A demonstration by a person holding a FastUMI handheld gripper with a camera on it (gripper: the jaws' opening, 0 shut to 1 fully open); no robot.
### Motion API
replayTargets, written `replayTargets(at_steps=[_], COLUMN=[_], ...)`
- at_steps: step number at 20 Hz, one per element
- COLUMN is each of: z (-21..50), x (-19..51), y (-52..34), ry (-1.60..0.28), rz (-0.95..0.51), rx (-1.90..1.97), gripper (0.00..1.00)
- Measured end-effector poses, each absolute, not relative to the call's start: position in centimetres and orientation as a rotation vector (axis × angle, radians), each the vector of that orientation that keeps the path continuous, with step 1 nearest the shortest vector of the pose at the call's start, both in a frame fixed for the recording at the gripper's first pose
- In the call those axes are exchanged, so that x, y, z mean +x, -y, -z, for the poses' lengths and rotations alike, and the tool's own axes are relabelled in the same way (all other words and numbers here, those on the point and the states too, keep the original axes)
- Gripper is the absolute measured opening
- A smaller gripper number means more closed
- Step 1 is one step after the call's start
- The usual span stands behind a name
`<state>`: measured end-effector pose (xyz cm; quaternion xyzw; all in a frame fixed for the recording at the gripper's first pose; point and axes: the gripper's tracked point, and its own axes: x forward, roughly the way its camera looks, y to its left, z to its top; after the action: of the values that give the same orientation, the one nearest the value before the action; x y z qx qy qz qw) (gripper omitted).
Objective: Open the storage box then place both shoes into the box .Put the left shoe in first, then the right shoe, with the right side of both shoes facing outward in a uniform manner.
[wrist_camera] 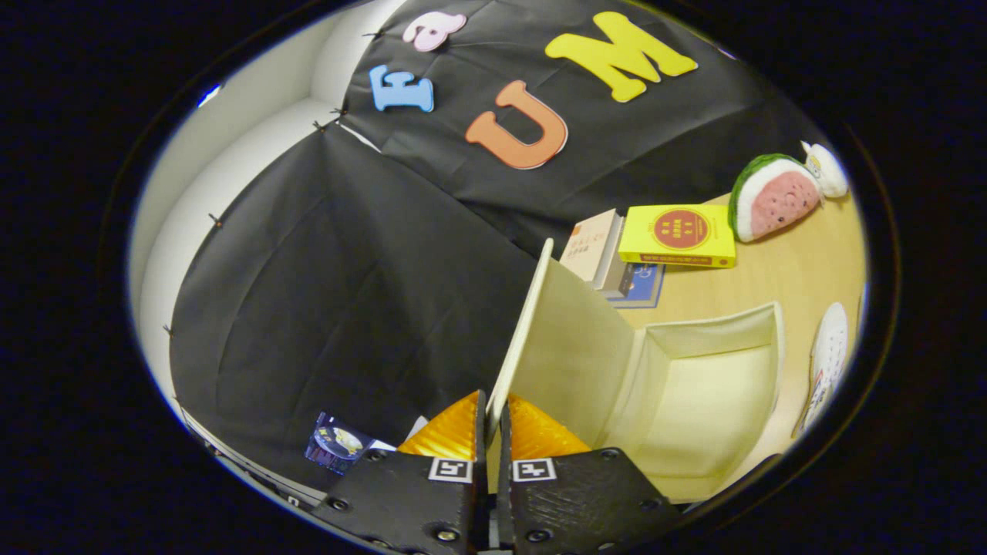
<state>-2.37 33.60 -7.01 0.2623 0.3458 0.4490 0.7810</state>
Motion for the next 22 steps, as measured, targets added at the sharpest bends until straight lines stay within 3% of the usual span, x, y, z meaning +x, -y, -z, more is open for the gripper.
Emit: replayTargets(at_steps=[3,8,14,22], z=[7.0,7.2,6.2,6.7], x=[-2.8,-2.5,0.6,3.2], y=[-36.7,-37.7,-29.9,-12.5], ry=[-0.725,-0.661,-0.474,-0.342], rz=[-0.99,-0.941,-0.755,-0.533], rx=[0.47,0.368,0.23,0.117], gripper=[0.16,0.78,0.94,0.94])
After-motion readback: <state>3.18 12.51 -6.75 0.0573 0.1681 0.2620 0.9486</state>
